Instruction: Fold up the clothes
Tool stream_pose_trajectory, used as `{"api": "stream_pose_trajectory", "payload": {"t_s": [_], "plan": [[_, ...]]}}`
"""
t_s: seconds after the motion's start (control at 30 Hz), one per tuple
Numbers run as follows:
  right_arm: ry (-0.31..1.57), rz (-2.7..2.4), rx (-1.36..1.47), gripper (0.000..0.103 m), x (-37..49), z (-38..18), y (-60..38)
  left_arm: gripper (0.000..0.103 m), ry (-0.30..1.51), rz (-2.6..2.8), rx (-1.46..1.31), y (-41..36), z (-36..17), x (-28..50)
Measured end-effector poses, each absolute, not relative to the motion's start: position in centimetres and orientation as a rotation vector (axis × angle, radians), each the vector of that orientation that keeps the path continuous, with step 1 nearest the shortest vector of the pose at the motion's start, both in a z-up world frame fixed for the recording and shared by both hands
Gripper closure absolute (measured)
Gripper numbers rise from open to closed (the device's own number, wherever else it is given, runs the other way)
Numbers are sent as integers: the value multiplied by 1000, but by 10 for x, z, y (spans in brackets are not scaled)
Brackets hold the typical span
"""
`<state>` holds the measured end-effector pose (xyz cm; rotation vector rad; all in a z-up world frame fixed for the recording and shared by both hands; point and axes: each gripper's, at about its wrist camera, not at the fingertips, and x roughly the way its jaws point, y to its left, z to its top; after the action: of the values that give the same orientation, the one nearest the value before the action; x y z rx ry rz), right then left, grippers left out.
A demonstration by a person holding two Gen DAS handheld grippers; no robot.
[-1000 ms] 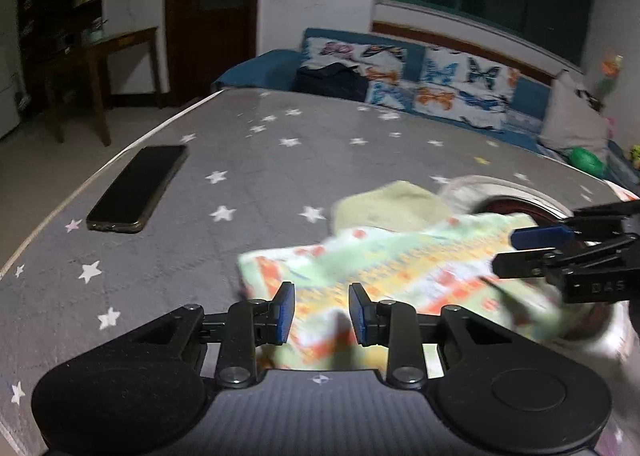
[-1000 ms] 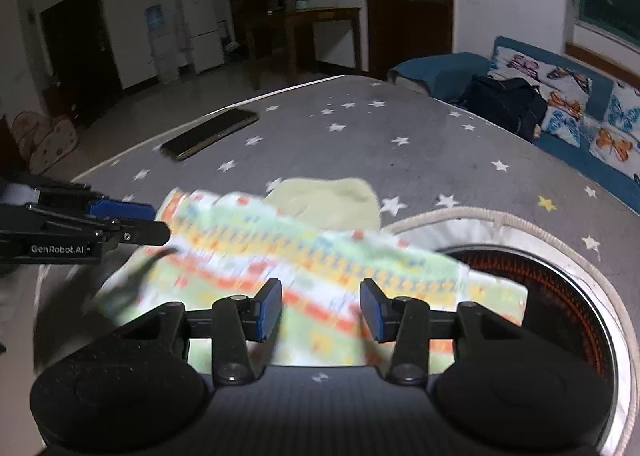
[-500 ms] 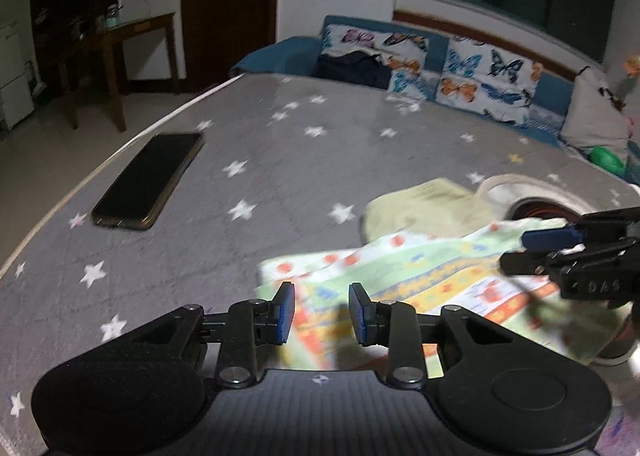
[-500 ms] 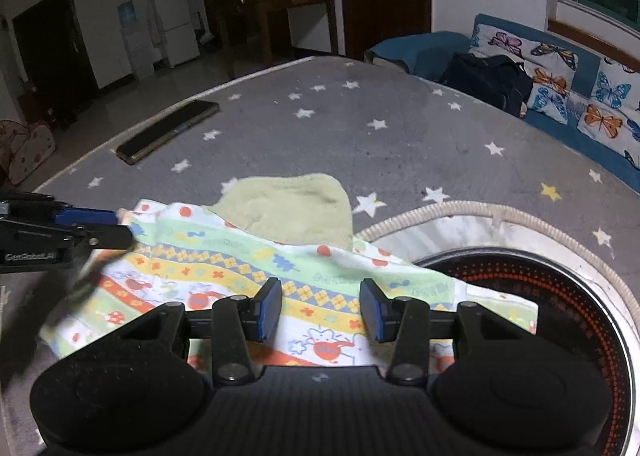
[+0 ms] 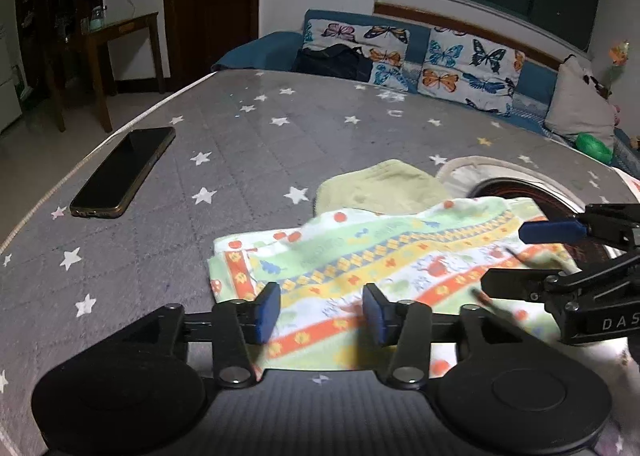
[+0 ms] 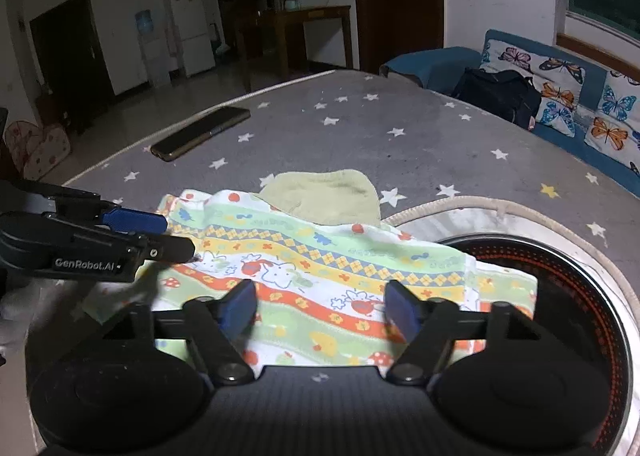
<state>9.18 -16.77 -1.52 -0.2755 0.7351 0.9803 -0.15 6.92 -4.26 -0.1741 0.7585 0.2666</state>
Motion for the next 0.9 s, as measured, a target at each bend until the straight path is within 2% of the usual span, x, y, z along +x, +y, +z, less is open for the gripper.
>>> {"api": "stream_pose_trajectory", "payload": {"t_s": [0.17,0.33,0.6,0.9], "plan": [[725,970,-250,15,80,-14,-184,36,745,259,-173,53,-41,-16],[702,949,-236,0,69,-13,-199,20,719,255,-156,37,-39,-31],[692,917,-210,0,56,-14,-222,1,684,214,-117,14,-37,-51],[753,889,-133,0,52,-22,-249,0,718,164,-123,-7,-48,-64]]}}
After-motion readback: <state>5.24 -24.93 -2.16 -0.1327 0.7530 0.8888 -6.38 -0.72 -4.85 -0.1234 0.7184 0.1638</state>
